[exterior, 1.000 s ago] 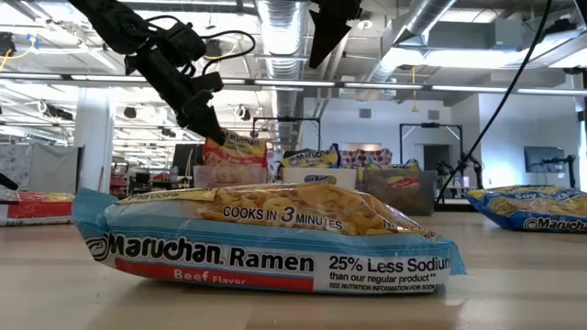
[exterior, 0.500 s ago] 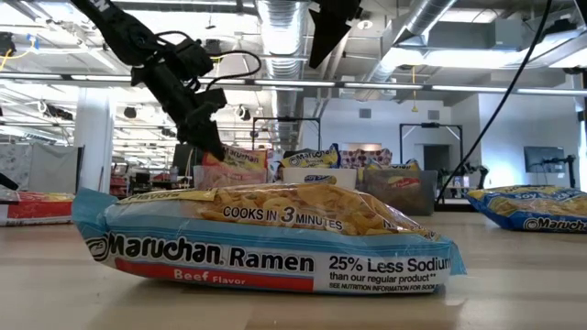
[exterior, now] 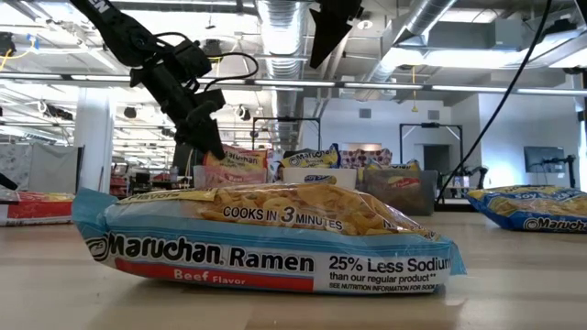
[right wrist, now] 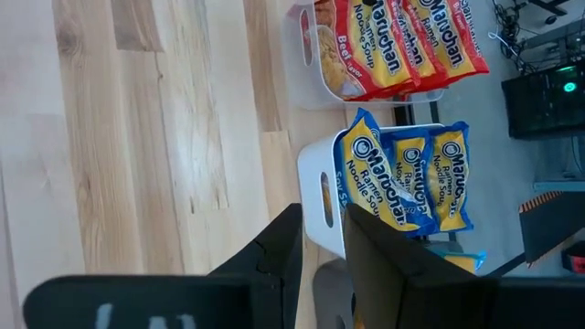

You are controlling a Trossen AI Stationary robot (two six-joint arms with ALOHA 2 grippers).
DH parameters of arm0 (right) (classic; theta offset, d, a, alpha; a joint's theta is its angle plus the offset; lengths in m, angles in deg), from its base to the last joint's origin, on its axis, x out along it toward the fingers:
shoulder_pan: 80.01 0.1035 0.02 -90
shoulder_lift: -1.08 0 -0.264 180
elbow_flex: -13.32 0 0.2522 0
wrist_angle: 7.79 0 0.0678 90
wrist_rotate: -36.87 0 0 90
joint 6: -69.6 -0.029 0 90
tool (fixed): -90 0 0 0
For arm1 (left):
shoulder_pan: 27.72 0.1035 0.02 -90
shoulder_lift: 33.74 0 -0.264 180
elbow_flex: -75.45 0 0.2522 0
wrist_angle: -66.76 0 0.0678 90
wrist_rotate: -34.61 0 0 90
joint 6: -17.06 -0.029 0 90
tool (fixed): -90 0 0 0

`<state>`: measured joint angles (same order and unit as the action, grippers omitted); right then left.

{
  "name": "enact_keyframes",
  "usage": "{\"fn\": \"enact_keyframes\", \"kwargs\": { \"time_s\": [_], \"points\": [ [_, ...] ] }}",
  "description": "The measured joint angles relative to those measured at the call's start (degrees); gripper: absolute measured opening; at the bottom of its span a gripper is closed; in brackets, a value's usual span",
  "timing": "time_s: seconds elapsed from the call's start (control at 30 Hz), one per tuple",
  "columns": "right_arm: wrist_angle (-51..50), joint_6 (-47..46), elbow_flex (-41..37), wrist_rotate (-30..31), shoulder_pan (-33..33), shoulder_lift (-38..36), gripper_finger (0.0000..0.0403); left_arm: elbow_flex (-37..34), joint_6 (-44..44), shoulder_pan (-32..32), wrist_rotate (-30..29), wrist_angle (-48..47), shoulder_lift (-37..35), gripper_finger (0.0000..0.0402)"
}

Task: Sort Maruchan noodles
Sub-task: Put the light blue noodle pack into the black bin

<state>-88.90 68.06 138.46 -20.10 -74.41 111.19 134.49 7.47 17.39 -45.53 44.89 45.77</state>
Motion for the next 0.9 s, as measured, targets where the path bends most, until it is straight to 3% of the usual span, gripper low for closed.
{"fn": "enact_keyframes", "kwargs": {
  "time_s": [0.2,0.47,0.9],
  "points": [
    [-0.02,0.0,0.0,-0.03,0.01,0.0,0.0107,0.0,1.29,0.0,0.14,-0.16,-0.81,0.0124],
    [-0.79,-0.01,0.0,-0.03,0.01,0.0,0.0107,0.0,0.99,0.0,-0.14,-0.11,-6.32,0.0131],
    [-17.18,-12.74,-0.94,-0.03,0.69,0.0,0.0107,0.0,16.74,-2.08,5.25,-2.71,-18.65,0.0131]
  ]
}}
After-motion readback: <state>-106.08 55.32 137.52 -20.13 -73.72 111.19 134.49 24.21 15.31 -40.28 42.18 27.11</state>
